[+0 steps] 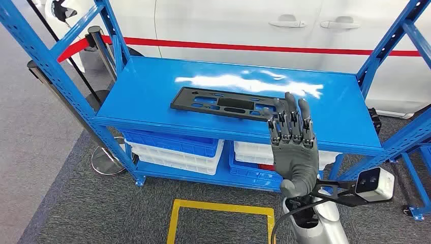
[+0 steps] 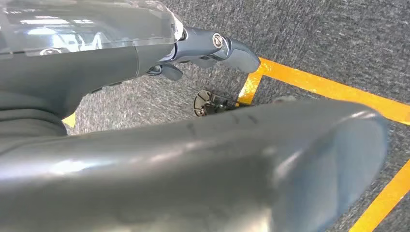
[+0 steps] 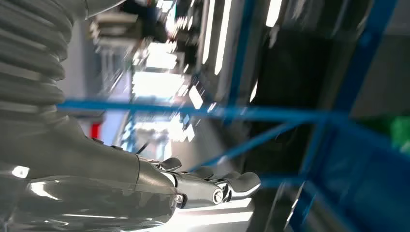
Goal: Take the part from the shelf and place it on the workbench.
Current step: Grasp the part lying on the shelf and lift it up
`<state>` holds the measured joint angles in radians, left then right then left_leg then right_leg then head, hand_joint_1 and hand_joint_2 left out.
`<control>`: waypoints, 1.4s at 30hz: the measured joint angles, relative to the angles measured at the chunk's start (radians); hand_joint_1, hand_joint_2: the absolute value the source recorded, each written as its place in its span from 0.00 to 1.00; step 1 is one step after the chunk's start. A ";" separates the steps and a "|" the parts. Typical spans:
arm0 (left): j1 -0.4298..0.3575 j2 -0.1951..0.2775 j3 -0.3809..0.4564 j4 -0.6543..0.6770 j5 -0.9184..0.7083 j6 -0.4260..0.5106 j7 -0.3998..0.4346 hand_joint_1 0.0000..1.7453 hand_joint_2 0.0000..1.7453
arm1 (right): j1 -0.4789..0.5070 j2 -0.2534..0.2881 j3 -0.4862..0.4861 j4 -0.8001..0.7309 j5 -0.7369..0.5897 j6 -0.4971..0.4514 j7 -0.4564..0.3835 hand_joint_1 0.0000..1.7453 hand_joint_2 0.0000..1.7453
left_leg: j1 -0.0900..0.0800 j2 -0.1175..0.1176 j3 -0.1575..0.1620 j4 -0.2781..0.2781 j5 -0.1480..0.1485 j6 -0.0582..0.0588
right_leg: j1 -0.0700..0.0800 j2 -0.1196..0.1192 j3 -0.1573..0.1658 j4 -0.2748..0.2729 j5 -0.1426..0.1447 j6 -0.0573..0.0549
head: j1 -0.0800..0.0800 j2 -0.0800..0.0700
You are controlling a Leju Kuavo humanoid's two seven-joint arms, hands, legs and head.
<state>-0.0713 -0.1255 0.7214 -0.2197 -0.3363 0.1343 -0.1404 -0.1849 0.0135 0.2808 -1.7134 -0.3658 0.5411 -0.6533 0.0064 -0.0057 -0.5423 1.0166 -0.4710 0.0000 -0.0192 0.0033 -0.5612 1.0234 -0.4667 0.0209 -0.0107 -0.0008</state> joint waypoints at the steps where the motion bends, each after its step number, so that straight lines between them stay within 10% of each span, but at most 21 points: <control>1: 0.000 0.000 0.000 0.000 -0.001 0.000 0.000 0.00 0.00 | -0.001 0.002 0.008 -0.009 -0.004 0.015 -0.002 0.00 1.00 | 0.000 0.000 0.000 0.000 0.000 0.000 | 0.000 0.000 0.000 0.000 0.000 0.000 | 0.000 0.000; 10: -0.006 -0.009 0.001 0.000 -0.011 -0.001 0.005 0.00 0.00 | 0.001 0.045 0.164 -0.060 -0.091 0.253 -0.006 0.00 1.00 | 0.007 0.003 0.026 -0.059 0.031 0.025 | -0.005 -0.001 0.004 -0.004 -0.004 0.014 | 0.001 0.000; 14: -0.007 -0.016 0.003 0.001 -0.014 -0.008 -0.006 0.00 0.00 | 0.009 0.051 0.198 -0.041 -0.121 0.272 0.053 0.00 1.00 | 0.011 0.007 0.031 -0.079 0.044 0.026 | -0.010 -0.001 -0.106 0.211 -0.103 0.024 | 0.002 0.000; 16: -0.006 -0.019 0.006 0.002 -0.017 -0.013 -0.011 0.00 0.00 | 0.014 0.055 0.203 -0.027 -0.124 0.252 0.076 0.00 1.00 | 0.016 0.006 0.028 -0.069 0.038 0.018 | -0.018 -0.003 -0.110 0.208 -0.073 0.033 | 0.002 0.000; 19: -0.007 -0.021 0.008 0.004 -0.020 -0.016 -0.002 0.00 0.00 | 0.018 0.064 0.205 -0.010 -0.104 0.214 0.094 0.00 1.00 | 0.026 0.002 0.017 -0.032 0.017 -0.010 | -0.027 -0.001 -0.033 0.041 0.011 0.040 | 0.003 0.000; 23: -0.008 -0.021 0.012 0.005 -0.020 -0.021 0.014 0.00 0.00 | 0.032 0.077 0.202 0.007 -0.077 0.180 0.099 0.00 0.00 | 0.027 0.000 0.002 -0.013 0.005 -0.039 | -0.019 0.007 -0.031 0.015 0.012 -0.002 | 0.002 0.000; 26: -0.009 -0.021 0.015 0.005 -0.030 -0.021 0.017 0.00 0.00 | 0.040 0.088 0.197 0.016 -0.050 0.149 0.108 0.00 0.00 | 0.031 0.002 -0.029 0.058 -0.042 -0.046 | -0.018 0.005 -0.034 0.014 0.015 -0.023 | 0.001 0.000; 30: -0.008 -0.021 0.011 0.005 -0.066 -0.021 0.012 0.00 0.00 | 0.058 0.095 0.184 0.029 -0.021 0.120 0.112 0.00 0.00 | 0.025 0.002 -0.139 0.286 -0.134 -0.039 | -0.003 0.001 -0.040 0.015 0.017 -0.033 | 0.001 0.000; 36: -0.018 -0.020 0.005 0.005 -0.072 -0.019 0.014 0.00 0.00 | 0.064 0.103 0.173 0.048 -0.010 0.121 0.127 0.00 0.00 | 0.001 0.004 -0.013 0.014 -0.005 0.001 | 0.009 0.003 -0.037 0.015 0.020 -0.025 | 0.001 0.000; 39: -0.017 -0.021 0.005 0.005 -0.065 -0.019 0.014 0.00 0.00 | 0.067 0.104 0.171 0.059 -0.001 0.120 0.126 0.00 0.00 | -0.001 0.005 -0.011 0.001 0.004 0.011 | 0.007 0.002 -0.037 0.013 0.022 -0.006 | 0.002 0.000; 42: -0.016 -0.021 0.006 0.005 -0.060 -0.018 0.012 0.00 0.00 | 0.070 0.104 0.167 0.066 0.004 0.121 0.125 0.00 0.00 | 0.003 0.008 -0.010 -0.012 0.018 0.028 | 0.005 0.002 -0.080 0.108 -0.043 0.004 | 0.003 0.000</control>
<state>-0.0876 -0.1461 0.7270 -0.2144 -0.3962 0.1167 -0.1284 -0.1148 0.1176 0.4479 -1.6472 -0.3619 0.6617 -0.5282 0.0094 0.0018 -0.5523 1.0044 -0.4529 0.0282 -0.0137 0.0048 -0.6407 1.1311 -0.5094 0.0253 -0.0076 -0.0009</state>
